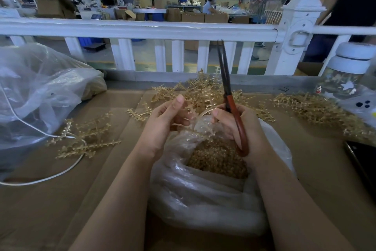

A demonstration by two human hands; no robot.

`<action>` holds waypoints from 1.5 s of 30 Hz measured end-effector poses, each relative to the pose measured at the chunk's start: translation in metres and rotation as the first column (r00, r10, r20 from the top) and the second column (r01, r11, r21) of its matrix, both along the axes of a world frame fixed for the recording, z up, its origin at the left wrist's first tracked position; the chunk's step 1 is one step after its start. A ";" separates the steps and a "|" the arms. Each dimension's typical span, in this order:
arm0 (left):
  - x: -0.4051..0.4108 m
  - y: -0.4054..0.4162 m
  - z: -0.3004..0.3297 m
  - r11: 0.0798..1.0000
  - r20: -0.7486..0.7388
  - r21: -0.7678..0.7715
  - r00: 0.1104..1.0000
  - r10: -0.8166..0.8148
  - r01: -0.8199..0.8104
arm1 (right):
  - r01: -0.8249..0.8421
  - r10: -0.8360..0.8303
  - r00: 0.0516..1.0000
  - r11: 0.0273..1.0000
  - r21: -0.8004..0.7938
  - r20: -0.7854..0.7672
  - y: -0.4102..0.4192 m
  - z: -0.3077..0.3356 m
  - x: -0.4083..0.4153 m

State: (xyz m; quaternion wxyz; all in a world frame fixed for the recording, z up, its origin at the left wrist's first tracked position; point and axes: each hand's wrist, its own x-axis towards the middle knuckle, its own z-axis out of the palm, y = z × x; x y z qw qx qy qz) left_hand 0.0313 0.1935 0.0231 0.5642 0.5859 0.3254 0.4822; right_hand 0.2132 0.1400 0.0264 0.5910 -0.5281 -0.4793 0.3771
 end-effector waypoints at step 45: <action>-0.001 -0.004 0.006 0.965 -0.028 0.260 0.998 0.057 -0.048 | -0.150 0.152 0.982 0.988 0.031 -0.115 -0.002 -0.001 0.008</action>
